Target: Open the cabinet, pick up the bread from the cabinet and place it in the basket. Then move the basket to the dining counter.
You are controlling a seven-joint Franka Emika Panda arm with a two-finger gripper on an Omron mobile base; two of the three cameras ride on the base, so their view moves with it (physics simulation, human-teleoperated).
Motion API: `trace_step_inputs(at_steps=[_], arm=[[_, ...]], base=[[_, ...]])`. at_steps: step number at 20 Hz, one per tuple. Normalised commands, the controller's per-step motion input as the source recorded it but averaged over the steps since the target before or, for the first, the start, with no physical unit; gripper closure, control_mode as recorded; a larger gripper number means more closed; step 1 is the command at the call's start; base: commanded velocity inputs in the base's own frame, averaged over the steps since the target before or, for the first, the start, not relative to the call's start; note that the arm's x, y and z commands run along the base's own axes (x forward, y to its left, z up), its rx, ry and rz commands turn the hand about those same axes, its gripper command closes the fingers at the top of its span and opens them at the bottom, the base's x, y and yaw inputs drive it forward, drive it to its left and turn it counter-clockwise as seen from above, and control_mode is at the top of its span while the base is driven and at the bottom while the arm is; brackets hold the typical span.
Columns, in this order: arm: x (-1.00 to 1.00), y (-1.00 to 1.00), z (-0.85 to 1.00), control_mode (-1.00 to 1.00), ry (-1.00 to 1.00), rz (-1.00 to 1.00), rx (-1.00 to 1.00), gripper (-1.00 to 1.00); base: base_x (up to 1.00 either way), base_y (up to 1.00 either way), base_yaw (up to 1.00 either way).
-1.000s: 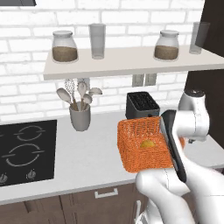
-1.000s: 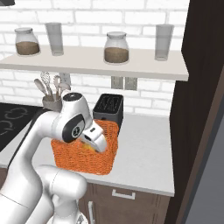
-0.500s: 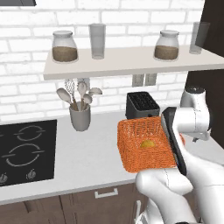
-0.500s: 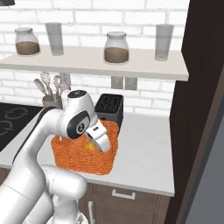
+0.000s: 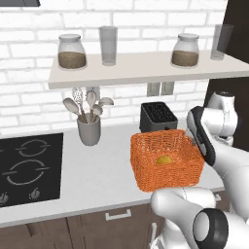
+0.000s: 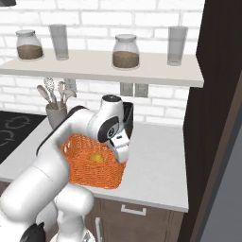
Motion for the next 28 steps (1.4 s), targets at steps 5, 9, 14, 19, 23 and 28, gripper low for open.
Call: trace_step_inputs(at_steps=[5, 9, 14, 19, 23, 28], arm=[[-0.07, 0.0, -0.42, -1.0, 0.0, -0.01, 0.0, -1.0], [-0.16, 0.0, -0.28, -1.0, 0.01, 0.0, 0.0, -1.0], [-0.01, 0.0, -0.3, -1.0, 0.01, 0.0, 0.0, -1.0], [0.0, 0.0, -0.3, -1.0, 0.01, 0.0, 0.0, -1.0], [0.0, 0.0, -0.32, -1.0, 0.03, 0.0, 0.0, -1.0], [0.0, 0.07, -0.45, -1.0, 0.05, 0.0, -0.02, -1.0]], base=[[0.0, 0.0, 0.0], [0.0, 0.0, 0.0], [0.0, 0.0, 0.0], [0.0, 0.0, 0.0], [0.0, 0.0, 0.0], [0.0, 0.0, 0.0]])
